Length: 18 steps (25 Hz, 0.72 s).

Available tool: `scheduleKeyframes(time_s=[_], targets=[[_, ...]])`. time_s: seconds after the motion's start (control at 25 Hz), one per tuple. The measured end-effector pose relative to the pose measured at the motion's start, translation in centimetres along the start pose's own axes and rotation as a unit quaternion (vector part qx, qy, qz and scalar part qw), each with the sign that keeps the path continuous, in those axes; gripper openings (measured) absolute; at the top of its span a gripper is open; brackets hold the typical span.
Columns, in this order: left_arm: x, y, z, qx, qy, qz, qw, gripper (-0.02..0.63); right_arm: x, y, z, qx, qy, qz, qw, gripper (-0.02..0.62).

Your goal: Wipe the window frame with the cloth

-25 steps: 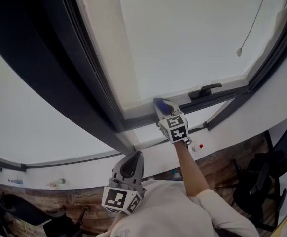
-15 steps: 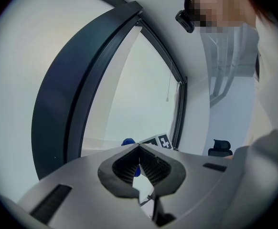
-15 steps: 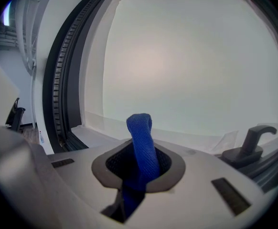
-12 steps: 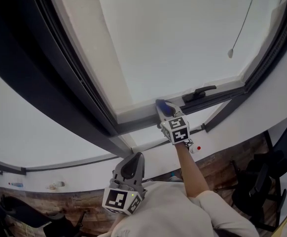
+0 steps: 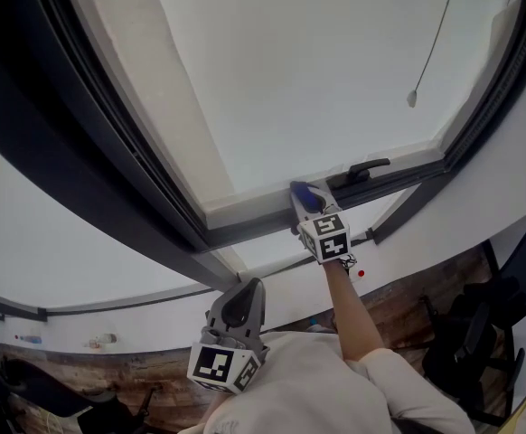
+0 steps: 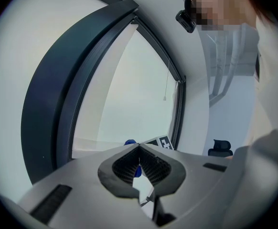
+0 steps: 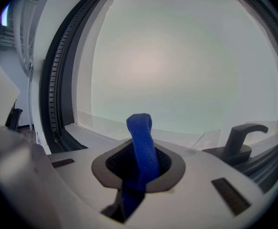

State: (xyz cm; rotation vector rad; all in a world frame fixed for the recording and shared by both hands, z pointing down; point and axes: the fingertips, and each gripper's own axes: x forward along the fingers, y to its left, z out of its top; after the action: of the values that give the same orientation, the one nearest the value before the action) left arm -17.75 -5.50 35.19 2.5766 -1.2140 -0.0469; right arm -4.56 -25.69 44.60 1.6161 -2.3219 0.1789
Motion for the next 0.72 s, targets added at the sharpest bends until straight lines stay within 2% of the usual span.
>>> scheduleKeyframes(time_s=[0.72], targets=[[-1.5,0.4,0.6,0.003,-0.012,0.009,0.9999,0.009,-0.9,-1.6,-1.1,0.026,0.001,-0.028,0.999,0.057]])
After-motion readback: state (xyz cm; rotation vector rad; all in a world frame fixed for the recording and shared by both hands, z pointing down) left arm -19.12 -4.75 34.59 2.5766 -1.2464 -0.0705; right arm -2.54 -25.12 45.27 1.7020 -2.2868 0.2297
